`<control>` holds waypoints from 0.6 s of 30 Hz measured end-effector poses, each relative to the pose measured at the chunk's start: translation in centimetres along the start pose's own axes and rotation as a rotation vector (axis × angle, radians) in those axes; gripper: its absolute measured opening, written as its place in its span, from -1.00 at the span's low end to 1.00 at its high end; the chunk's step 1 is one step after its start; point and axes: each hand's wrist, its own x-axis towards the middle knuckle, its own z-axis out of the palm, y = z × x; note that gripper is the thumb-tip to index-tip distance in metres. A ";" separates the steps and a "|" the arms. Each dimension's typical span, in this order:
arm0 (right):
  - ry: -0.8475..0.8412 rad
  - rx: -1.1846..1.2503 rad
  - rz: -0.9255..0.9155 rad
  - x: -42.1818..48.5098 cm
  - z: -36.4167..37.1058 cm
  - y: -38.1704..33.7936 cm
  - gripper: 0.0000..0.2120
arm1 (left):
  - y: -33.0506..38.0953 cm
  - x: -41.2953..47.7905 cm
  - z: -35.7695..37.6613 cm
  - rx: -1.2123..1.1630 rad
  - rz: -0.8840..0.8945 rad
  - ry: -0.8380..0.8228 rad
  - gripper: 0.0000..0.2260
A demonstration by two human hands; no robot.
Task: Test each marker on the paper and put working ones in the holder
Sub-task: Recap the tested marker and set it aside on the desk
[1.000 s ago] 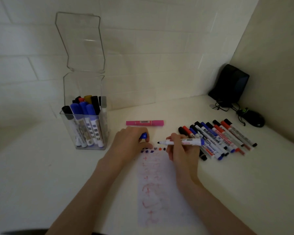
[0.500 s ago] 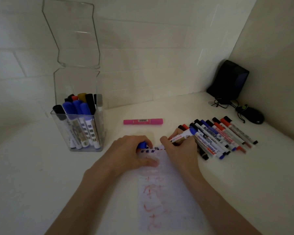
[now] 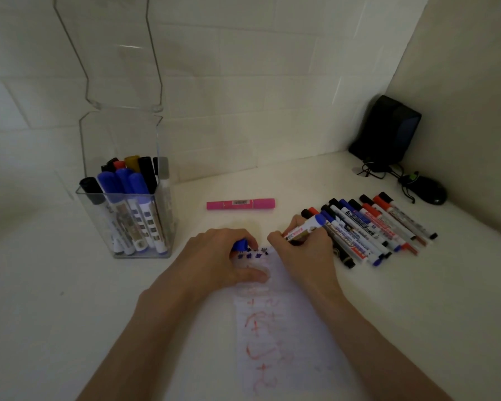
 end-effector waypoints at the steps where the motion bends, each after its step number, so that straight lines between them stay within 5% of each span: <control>1: 0.006 0.006 0.003 0.0 -0.1 0.0 -0.64 | 0.0 0.0 0.0 -0.002 0.000 0.000 -0.41; 18: -0.034 0.022 -0.008 -0.1 0.1 0.0 -0.64 | 0.3 -0.2 -0.2 0.014 -0.014 -0.010 -0.41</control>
